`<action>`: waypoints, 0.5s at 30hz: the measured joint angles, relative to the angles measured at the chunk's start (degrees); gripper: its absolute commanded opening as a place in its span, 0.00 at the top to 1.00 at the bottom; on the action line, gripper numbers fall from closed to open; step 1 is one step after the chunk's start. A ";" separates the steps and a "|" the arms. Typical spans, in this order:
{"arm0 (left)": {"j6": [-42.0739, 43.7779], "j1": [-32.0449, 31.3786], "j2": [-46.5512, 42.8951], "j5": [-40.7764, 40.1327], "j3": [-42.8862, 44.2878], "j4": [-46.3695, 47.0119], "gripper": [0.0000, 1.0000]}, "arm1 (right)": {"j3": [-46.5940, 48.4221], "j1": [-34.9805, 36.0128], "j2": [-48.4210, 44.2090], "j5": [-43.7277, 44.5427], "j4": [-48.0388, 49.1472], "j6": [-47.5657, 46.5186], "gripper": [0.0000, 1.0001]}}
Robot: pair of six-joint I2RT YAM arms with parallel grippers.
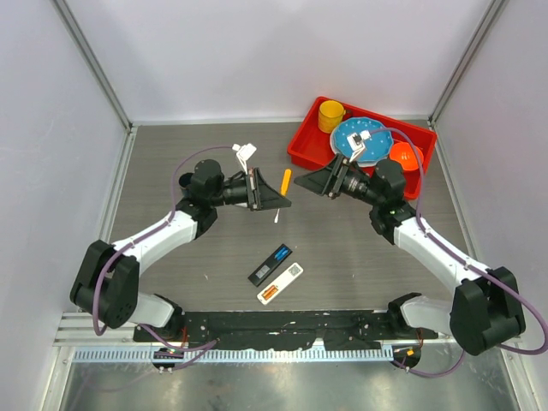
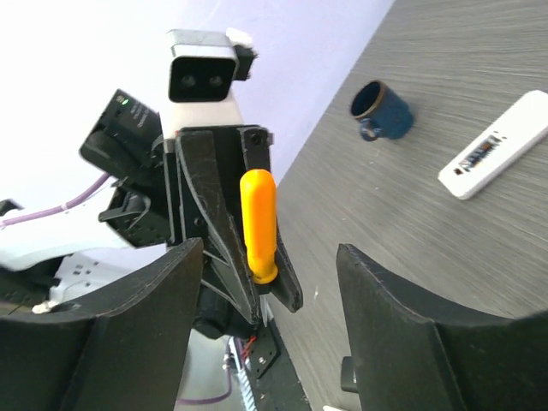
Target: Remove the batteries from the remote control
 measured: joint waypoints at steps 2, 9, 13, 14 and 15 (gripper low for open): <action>-2.03 0.00 0.00 1.42 0.00 3.19 1.00 | -0.35 0.09 0.13 -1.77 2.73 1.33 0.38; -5.70 -0.13 0.00 3.69 0.00 7.93 1.00 | -0.33 0.70 2.27 -4.83 8.98 4.55 0.46; -6.67 -0.39 0.04 4.22 0.00 8.79 1.00 | -0.07 1.01 3.82 -5.27 10.01 5.09 0.47; -6.75 -0.52 0.15 4.31 0.00 8.92 1.00 | -0.02 1.03 4.09 -5.31 10.14 5.22 0.47; -6.84 -0.74 0.28 4.48 0.02 9.01 1.00 | 0.07 1.11 4.37 -5.40 10.40 5.46 0.48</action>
